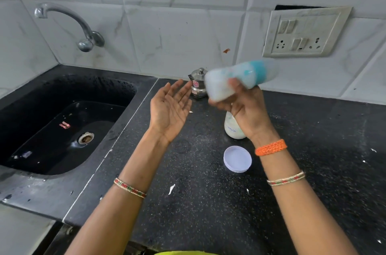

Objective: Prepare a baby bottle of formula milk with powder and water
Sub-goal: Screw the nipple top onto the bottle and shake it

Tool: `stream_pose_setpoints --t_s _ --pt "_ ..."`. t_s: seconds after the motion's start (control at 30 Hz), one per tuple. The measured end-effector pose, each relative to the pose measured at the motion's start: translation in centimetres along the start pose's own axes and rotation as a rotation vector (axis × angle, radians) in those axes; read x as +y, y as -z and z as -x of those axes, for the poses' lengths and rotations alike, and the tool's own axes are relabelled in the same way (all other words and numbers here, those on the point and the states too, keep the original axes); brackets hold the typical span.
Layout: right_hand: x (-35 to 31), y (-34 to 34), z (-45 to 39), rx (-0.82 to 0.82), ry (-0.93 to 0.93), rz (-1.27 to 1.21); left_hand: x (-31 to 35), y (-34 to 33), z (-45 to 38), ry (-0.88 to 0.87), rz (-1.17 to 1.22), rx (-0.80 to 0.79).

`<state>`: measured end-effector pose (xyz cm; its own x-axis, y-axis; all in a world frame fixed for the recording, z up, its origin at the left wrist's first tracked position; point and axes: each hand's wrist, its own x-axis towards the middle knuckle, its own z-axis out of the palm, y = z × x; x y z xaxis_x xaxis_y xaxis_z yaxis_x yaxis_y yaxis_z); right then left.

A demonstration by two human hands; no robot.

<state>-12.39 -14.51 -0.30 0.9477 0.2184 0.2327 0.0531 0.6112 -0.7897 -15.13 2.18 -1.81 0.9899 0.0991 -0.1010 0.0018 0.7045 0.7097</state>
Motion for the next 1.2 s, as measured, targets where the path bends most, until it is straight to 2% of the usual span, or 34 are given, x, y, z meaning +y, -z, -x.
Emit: stream_pose_setpoints --t_s 0.07,0.13,0.2,0.3,0.33,0.43,0.57,0.7,0.8,0.83,0.93,0.97,1.07,1.13,1.2 --pt "-0.3 0.2 0.3 -0.068 0.029 0.131 0.1 0.2 -0.2 0.011 0.021 0.019" --pt "-1.0 0.5 -0.1 0.016 0.131 -0.055 0.2 0.4 -0.3 0.004 0.033 0.031" --pt "-1.7 0.7 -0.6 0.003 0.159 -0.192 0.3 0.6 -0.1 0.001 0.045 0.034" --pt "-1.7 0.6 -0.1 -0.104 0.073 0.123 0.4 0.7 0.0 0.017 0.041 0.032" --pt "-1.5 0.7 -0.1 -0.101 0.094 0.160 0.4 0.7 0.0 0.020 0.037 0.033" --pt "-1.3 0.6 -0.3 0.009 0.158 0.066 0.6 0.7 0.2 0.020 0.008 0.025" --pt "-1.2 0.2 -0.3 -0.084 0.081 0.341 0.4 1.0 0.3 0.026 -0.021 0.015" --pt "-0.7 -0.4 -0.6 0.012 0.143 0.028 0.5 1.6 0.2 -0.001 -0.025 0.013" --pt "-0.2 -1.3 -0.2 -0.159 0.160 0.351 0.3 1.4 0.3 -0.005 -0.069 -0.008" --pt "0.2 -1.5 -0.1 -0.168 0.182 0.378 0.3 1.3 0.2 -0.008 -0.070 -0.010" --pt "0.5 -2.4 -0.2 -0.050 0.239 0.157 0.1 1.2 0.4 -0.008 -0.067 -0.010" --pt "0.3 -2.5 -0.3 -0.080 0.231 0.178 0.1 1.4 0.4 -0.003 -0.062 -0.024" --pt "0.7 -2.1 0.3 -0.299 0.107 0.529 0.3 1.2 0.9 0.048 -0.099 -0.103" --pt "1.2 -1.8 1.0 -0.302 0.036 0.539 0.2 0.9 1.1 0.084 -0.178 -0.150" --pt "1.7 -1.6 1.2 -0.239 0.044 0.550 -0.2 0.7 1.4 0.104 -0.247 -0.163"
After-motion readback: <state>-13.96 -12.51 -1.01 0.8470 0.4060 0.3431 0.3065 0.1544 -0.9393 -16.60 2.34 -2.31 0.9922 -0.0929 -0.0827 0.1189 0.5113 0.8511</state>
